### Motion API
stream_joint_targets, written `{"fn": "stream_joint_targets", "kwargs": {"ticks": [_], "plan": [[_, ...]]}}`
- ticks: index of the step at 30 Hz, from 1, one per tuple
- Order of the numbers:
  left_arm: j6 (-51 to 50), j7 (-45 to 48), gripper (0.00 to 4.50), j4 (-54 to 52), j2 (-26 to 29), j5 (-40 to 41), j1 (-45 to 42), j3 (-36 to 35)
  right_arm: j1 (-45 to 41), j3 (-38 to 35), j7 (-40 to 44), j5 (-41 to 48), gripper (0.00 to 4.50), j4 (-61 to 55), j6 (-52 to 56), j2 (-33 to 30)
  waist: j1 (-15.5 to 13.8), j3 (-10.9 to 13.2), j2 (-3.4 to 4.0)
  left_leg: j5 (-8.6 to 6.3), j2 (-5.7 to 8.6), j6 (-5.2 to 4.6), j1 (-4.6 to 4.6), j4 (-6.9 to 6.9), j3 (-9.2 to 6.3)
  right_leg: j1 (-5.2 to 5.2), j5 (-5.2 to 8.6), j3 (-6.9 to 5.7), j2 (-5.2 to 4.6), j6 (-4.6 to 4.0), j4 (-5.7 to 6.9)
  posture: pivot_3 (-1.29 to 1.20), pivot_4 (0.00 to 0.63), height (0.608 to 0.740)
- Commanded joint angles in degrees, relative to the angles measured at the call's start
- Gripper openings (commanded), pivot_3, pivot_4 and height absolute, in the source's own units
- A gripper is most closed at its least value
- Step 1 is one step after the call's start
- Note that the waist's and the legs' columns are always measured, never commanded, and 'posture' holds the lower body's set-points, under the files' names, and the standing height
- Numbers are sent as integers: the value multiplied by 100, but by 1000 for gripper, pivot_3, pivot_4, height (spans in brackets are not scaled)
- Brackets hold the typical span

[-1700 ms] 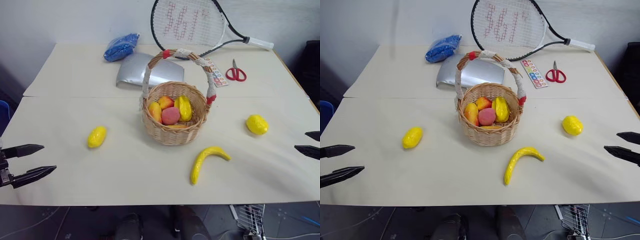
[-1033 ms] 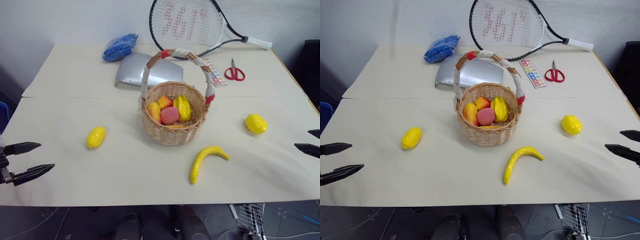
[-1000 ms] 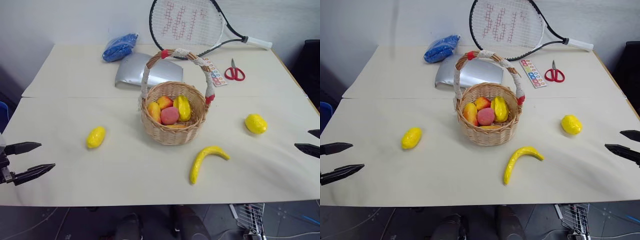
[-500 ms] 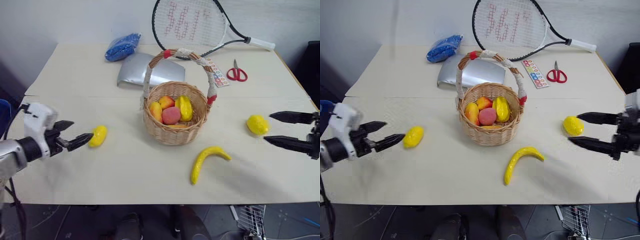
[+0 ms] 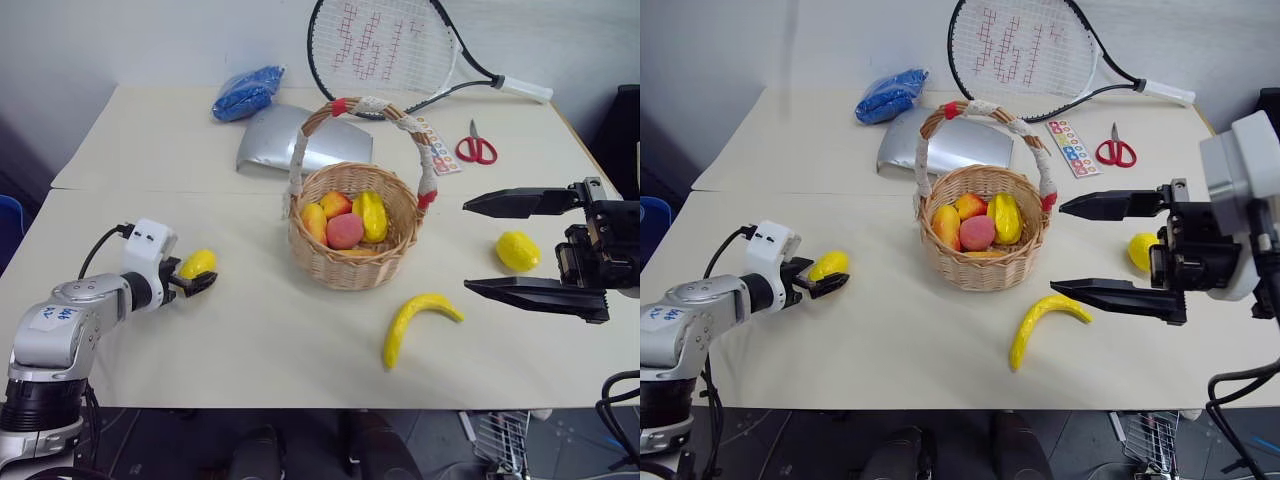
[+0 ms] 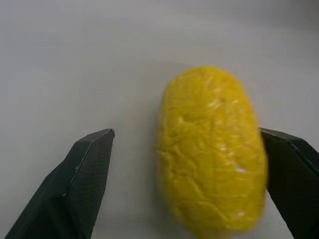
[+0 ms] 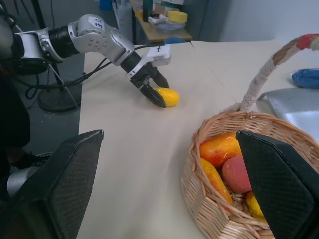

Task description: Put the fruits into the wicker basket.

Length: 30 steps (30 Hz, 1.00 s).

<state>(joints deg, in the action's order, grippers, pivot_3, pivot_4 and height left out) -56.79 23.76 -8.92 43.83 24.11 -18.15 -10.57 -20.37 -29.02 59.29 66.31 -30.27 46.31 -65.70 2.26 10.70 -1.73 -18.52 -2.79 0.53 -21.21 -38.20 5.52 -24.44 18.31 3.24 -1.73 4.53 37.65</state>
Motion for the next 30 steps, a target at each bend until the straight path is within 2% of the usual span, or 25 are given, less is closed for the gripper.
{"fn": "stream_joint_targets", "kwargs": {"ticks": [1,7,8,11,13,15,17,21,26,30], "plan": [[236,241,3894,96,55,-75,-190,31,-18,-4,-186,-159,4500,-10,-144,79,-28,0,0,1,-1,1,0,0,0,0,0,-1,0,0,1,0,150,740],[266,530,2119,-346,151,39,239,-109,53,-6,-366,-322,4500,-32,-168,148,-41,-1,0,2,-1,2,1,1,0,0,0,-1,-3,0,3,0,150,740],[249,559,1989,-428,153,76,296,-152,70,-26,-370,-321,4500,-40,-164,150,-45,-1,0,2,-1,1,2,1,0,0,0,0,-3,0,3,0,150,740],[-41,1578,1947,-1685,544,1183,730,-832,280,-150,-572,-376,4500,-22,-80,236,-30,-1,-12,2,-5,0,0,2,0,-2,0,-1,-2,-1,3,0,150,740],[-287,1890,1946,-2143,825,1775,409,-1047,502,-283,-699,-345,4500,-64,-15,306,-54,9,-32,11,-7,17,-3,3,-3,-3,2,-4,-3,-5,3,0,150,740],[-443,1841,1946,-2217,938,2031,-88,-992,692,-428,-794,-249,4500,-136,45,366,-124,10,-29,25,0,31,-7,0,-19,2,2,-15,-9,-5,2,0,150,740],[-428,1585,1946,-2068,750,1984,-929,-550,907,-606,-1017,-41,4500,-162,131,545,-155,6,-21,31,15,20,1,2,-16,10,-1,-12,-15,0,2,0,150,740],[-207,1547,1946,-1528,-30,1552,-2408,844,1557,-709,-1334,-181,4500,-355,97,953,-215,5,-23,25,20,-12,18,0,-26,48,-17,-4,6,23,-24,0,150,740],[516,1807,1946,-506,-630,663,-3302,2072,1992,-933,-1584,-47,4500,-539,79,1132,-161,5,-21,37,16,10,11,-4,-10,44,-20,13,17,31,-37,0,150,740],[1454,1904,1946,891,-1275,-199,-3874,2753,2271,-1099,-1765,6,4500,-702,28,1269,-156,5,-22,42,12,18,12,-3,-11,41,-19,13,25,30,-35,0,150,740]]}}
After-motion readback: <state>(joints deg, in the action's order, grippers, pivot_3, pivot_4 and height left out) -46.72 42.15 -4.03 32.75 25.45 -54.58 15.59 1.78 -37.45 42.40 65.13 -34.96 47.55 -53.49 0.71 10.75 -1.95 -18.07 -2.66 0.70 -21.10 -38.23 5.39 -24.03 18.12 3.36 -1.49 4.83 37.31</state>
